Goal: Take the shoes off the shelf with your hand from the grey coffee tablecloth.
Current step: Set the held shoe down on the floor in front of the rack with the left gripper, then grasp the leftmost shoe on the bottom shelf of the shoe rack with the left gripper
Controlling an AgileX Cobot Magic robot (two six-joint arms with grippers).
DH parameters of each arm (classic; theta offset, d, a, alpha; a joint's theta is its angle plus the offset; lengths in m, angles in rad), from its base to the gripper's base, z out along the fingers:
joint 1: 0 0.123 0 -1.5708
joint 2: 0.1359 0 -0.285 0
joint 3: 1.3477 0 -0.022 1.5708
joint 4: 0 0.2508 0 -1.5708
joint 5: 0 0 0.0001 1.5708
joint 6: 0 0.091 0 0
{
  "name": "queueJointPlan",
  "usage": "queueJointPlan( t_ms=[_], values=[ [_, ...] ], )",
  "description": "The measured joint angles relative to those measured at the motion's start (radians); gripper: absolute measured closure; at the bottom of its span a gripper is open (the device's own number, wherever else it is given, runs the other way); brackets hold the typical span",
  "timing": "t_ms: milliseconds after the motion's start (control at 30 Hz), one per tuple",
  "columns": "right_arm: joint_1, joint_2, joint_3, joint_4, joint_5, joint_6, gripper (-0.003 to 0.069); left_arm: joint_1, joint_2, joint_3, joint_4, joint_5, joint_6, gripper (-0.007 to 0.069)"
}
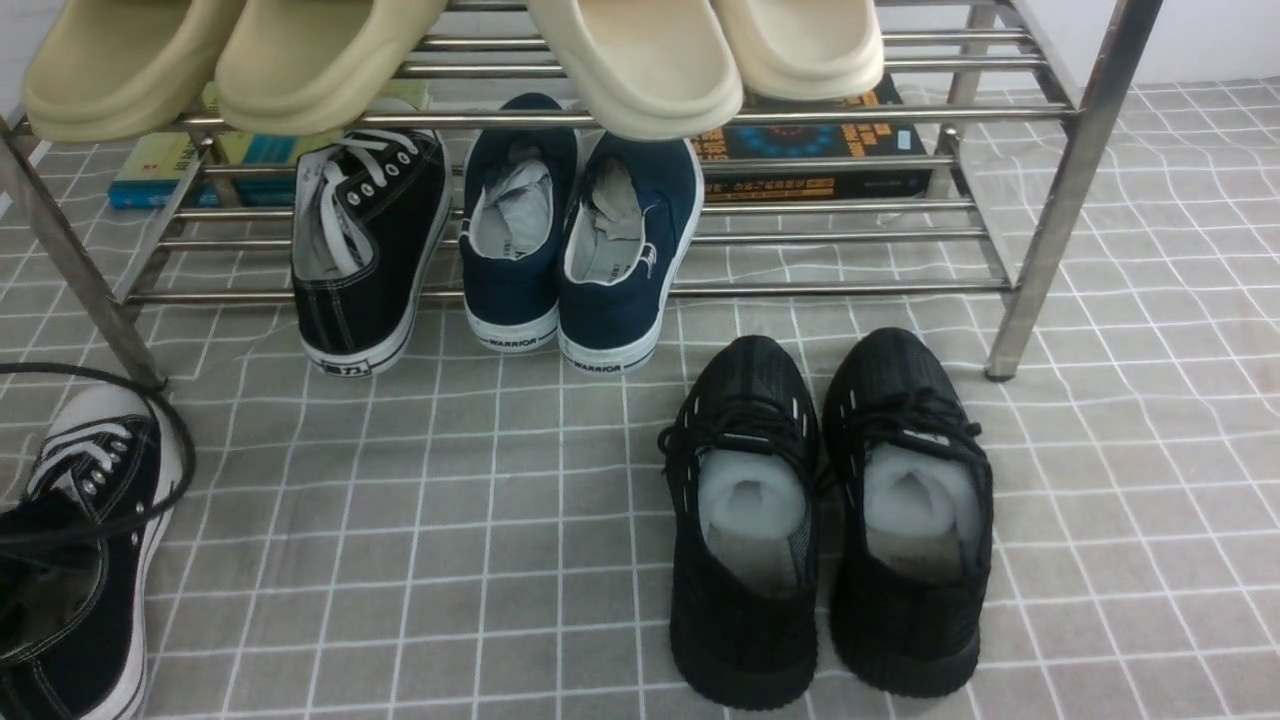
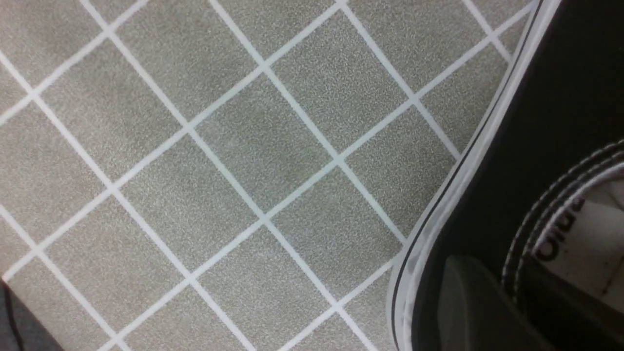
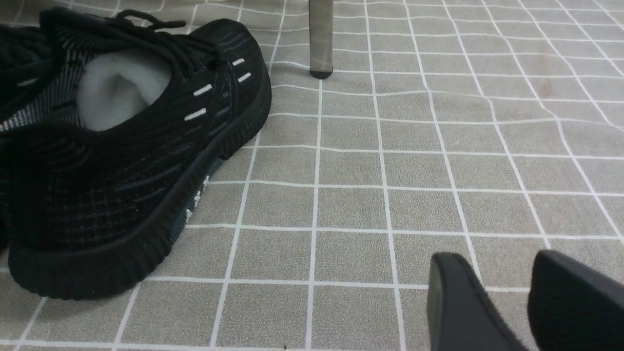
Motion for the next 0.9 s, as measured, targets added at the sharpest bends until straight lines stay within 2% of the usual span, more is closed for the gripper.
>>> queueJointPlan(
  t_ms=[33, 233, 367, 433, 467, 500, 567, 700, 900],
  values=[
    [0.0, 0.0, 0.0, 0.0, 0.0, 0.0, 0.042, 0.0, 0.0, 0.0, 0.003, 0.0, 0.0, 0.0512],
    [0.0, 0.0, 0.0, 0.0, 0.0, 0.0, 0.042, 0.0, 0.001, -0.093, 0.089, 0.099, 0.033, 0.0294],
    [0.0, 0.0, 0.0, 0.0, 0.0, 0.0, 0.042, -0.009, 0.002, -0.247, 0.029, 0.155, 0.147, 0.0197],
    [0.0, 0.0, 0.0, 0.0, 0.0, 0.0, 0.042, -0.03, 0.007, -0.295, -0.033, 0.14, 0.202, 0.0185],
    [0.0, 0.0, 0.0, 0.0, 0.0, 0.0, 0.042, -0.077, 0.023, -0.339, -0.116, 0.08, 0.261, 0.0176],
    [0.0, 0.0, 0.0, 0.0, 0.0, 0.0, 0.042, -0.083, 0.025, -0.343, -0.124, 0.071, 0.266, 0.0176],
    [0.0, 0.0, 0.0, 0.0, 0.0, 0.0, 0.042, -0.167, 0.074, -0.384, -0.196, -0.061, 0.297, 0.0174],
    [0.0, 0.0, 0.0, 0.0, 0.0, 0.0, 0.042, -0.235, 0.167, -0.444, -0.22, -0.191, 0.282, 0.0173],
    [0.0, 0.0, 0.0, 0.0, 0.0, 0.0, 0.042, -0.241, 0.306, -0.534, -0.215, -0.255, 0.209, 0.0172]
  ],
)
